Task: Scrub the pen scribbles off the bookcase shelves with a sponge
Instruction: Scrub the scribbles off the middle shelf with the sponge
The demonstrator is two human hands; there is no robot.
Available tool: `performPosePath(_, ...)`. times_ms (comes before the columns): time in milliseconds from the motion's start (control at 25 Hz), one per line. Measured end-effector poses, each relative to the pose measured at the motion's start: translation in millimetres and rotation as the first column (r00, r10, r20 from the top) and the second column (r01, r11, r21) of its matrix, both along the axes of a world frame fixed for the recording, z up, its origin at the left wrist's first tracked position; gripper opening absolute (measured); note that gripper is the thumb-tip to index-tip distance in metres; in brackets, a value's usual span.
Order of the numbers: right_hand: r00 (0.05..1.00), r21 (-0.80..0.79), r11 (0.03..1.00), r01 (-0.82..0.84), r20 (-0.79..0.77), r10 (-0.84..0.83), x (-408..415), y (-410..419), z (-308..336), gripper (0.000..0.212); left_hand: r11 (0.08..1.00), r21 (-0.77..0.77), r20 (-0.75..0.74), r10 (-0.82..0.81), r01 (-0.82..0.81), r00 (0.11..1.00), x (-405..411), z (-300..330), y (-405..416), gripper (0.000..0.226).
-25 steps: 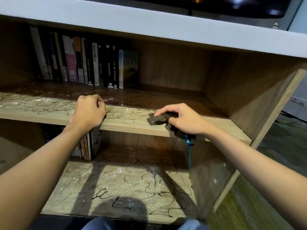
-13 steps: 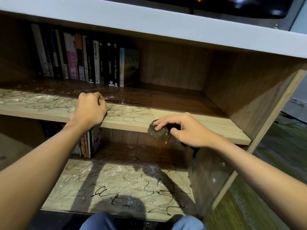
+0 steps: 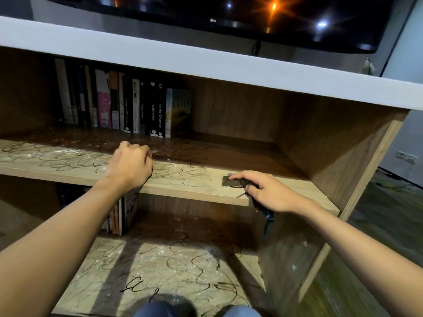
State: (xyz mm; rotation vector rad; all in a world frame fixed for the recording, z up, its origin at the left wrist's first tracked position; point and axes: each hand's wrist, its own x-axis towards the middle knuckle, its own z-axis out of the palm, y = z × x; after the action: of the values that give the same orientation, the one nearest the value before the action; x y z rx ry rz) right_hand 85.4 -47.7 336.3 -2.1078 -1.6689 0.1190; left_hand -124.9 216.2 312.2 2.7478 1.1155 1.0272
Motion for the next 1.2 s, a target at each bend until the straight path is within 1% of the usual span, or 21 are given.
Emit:
performPosePath(120,0.991,-0.045,0.991,0.128,-0.021,-0.130,26,0,5,0.034,1.000,0.008,-0.048,0.009,-0.009,0.999,5,5,3,0.026)
performPosePath(200,0.973,-0.050,0.973,0.224,-0.052,-0.227,44,5,3,0.029,1.000,-0.002,-0.042,0.021,-0.021,0.999,15,10,4,0.029)
performPosePath(240,0.961,-0.062,0.961,0.271,-0.035,-0.274,53,11,1,0.031,1.000,-0.023,-0.007,0.016,-0.016,1.000,21,13,5,0.030)
performPosePath(320,0.942,-0.116,0.936,0.333,0.078,-0.325,68,27,-1,0.037,0.997,-0.081,0.061,-0.004,0.009,0.998,33,15,12,0.027)
performPosePath(360,0.937,-0.122,0.930,0.346,0.099,-0.336,76,36,0,0.037,0.997,-0.075,0.081,-0.026,0.032,0.996,41,14,19,0.024)
performPosePath(400,0.935,-0.119,0.929,0.351,0.094,-0.341,83,46,1,0.036,0.997,-0.045,0.099,-0.051,0.056,0.994,47,13,29,0.021)
performPosePath(440,0.935,-0.106,0.930,0.352,0.085,-0.345,92,56,2,0.036,0.998,0.004,0.116,-0.062,0.062,0.991,54,11,40,0.023)
performPosePath(520,0.922,-0.090,0.918,0.385,0.069,-0.380,115,79,2,0.038,0.995,0.092,0.089,-0.034,0.025,0.995,64,9,64,0.030)
performPosePath(560,0.910,-0.090,0.906,0.413,0.070,-0.408,129,94,1,0.038,0.993,0.118,0.064,-0.014,0.006,0.998,69,9,75,0.028)
performPosePath(640,0.883,-0.103,0.878,0.468,0.096,-0.460,153,133,-1,0.038,0.992,0.128,0.049,0.018,-0.024,0.999,76,8,92,0.015)
performPosePath(680,0.878,-0.117,0.870,0.478,0.100,-0.469,162,157,-1,0.039,0.992,0.118,0.058,0.029,-0.035,0.998,78,7,99,0.016)
performPosePath(760,0.900,-0.132,0.891,0.435,0.109,-0.423,158,208,-3,0.043,0.992,0.115,0.080,0.051,-0.060,0.995,78,3,108,0.020)
performPosePath(880,0.968,-0.076,0.968,0.240,0.095,-0.232,119,258,-7,0.041,0.989,0.140,0.066,0.047,-0.056,0.997,76,0,114,0.024)
performPosePath(960,0.994,-0.041,0.995,0.094,0.066,-0.091,101,258,-12,0.036,0.985,0.166,0.042,0.048,-0.054,0.998,73,2,116,0.023)
performPosePath(1040,1.000,-0.025,0.999,-0.020,-0.008,0.020,113,238,-18,0.033,0.980,0.190,0.043,0.047,-0.054,0.998,67,2,120,0.022)
performPosePath(1080,0.998,0.000,0.999,-0.034,-0.044,0.034,127,227,-18,0.034,0.980,0.189,0.055,0.047,-0.056,0.997,66,3,121,0.023)
performPosePath(1120,0.997,0.010,1.000,0.002,-0.082,-0.001,144,218,-17,0.034,0.981,0.183,0.071,0.050,-0.063,0.996,64,5,121,0.024)
performPosePath(1200,0.973,-0.022,0.985,0.168,-0.155,-0.170,171,217,-12,0.033,0.976,0.209,0.086,0.048,-0.066,0.995,69,4,121,0.020)
